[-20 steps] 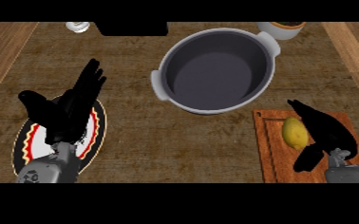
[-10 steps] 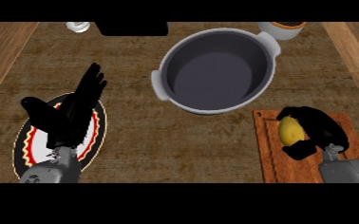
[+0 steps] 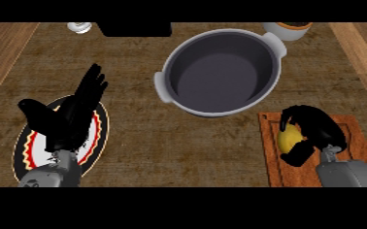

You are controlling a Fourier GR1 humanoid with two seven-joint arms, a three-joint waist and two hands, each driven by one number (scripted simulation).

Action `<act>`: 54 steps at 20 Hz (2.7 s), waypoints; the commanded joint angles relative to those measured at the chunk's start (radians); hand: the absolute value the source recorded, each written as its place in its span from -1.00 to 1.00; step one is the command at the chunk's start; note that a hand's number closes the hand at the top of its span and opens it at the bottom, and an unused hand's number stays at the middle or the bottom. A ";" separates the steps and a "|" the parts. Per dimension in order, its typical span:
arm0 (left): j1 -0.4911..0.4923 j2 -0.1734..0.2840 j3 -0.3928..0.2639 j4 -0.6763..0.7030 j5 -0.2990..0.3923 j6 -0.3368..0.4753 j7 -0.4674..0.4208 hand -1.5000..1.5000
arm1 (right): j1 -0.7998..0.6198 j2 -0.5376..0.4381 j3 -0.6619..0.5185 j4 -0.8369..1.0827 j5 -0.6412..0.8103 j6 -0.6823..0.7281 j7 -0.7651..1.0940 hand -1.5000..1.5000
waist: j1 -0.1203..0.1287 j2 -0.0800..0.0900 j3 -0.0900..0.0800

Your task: Pick the lemon from the cutting board and place it in the pot

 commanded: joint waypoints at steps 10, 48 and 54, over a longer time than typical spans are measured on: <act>-0.003 0.024 0.048 -0.016 0.021 -0.026 0.035 0.00 | 0.044 0.043 -0.015 -0.216 0.127 -0.112 0.107 1.00 | -0.007 -0.003 0.000; 0.012 -0.035 0.014 0.004 -0.023 -0.008 -0.014 0.00 | -0.696 0.134 -0.075 -0.030 -0.068 -0.069 0.262 1.00 | 0.009 0.003 0.000; -0.007 -0.035 -0.005 -0.015 -0.030 -0.013 0.017 0.00 | -0.718 0.212 -0.079 0.167 -0.071 -0.139 0.228 1.00 | 0.013 0.003 0.000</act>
